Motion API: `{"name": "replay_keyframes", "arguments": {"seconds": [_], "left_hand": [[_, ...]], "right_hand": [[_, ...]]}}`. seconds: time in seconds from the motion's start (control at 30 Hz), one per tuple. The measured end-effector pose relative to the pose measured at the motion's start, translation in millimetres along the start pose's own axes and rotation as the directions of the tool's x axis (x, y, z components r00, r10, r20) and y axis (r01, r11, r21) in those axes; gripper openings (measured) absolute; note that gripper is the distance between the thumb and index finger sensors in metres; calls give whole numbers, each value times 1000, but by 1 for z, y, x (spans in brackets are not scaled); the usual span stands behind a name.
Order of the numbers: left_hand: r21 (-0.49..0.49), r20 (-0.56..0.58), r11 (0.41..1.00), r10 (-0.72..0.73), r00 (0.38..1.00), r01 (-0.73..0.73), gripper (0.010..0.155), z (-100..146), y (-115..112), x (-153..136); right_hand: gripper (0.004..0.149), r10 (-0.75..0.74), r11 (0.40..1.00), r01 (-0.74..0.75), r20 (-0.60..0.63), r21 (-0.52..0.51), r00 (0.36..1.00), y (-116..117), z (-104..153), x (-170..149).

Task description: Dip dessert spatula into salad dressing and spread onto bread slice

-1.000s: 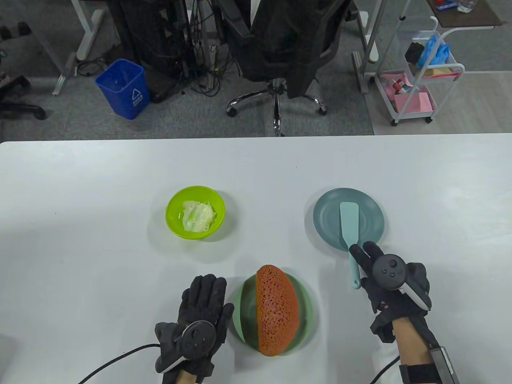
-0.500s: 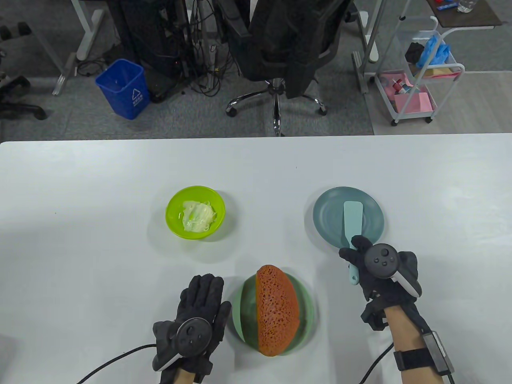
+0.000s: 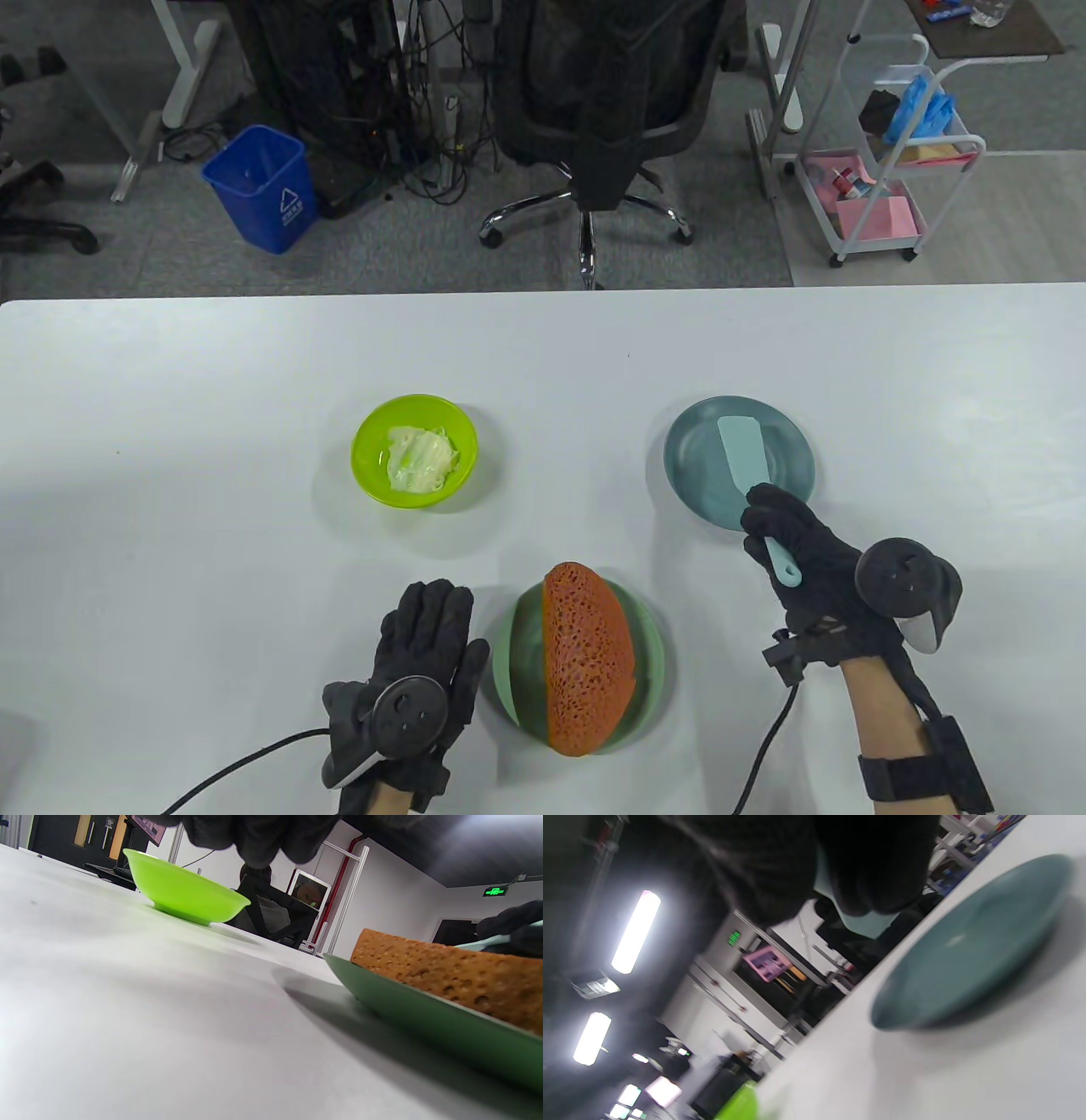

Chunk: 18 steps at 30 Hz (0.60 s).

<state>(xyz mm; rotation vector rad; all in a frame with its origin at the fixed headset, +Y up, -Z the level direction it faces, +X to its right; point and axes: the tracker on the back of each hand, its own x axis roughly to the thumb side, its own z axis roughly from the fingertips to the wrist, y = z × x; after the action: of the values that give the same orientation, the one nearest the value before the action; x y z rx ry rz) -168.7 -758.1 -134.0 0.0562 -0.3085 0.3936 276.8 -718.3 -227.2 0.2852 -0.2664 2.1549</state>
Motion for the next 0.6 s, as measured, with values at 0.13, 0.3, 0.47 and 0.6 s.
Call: {"name": "replay_keyframes", "arguments": {"seconds": [0.13,0.3,0.47,0.6], "left_hand": [[2,1,1000,-1,1000,1,68,1,0,0],[9,5,1000,1,1000,-1,68,1,0,0],[14,12,1000,2,1000,-3,68,3,0,1],[21,17,1000,5,1000,-6,68,4,0,1]], "right_hand": [[36,-72,993,80,87,-91,994,-12,8,10],[34,-238,947,268,174,-177,955,-21,21,18],[39,-510,827,537,183,-164,841,-21,35,23],[41,-678,715,696,175,-72,714,-18,44,28]]}}
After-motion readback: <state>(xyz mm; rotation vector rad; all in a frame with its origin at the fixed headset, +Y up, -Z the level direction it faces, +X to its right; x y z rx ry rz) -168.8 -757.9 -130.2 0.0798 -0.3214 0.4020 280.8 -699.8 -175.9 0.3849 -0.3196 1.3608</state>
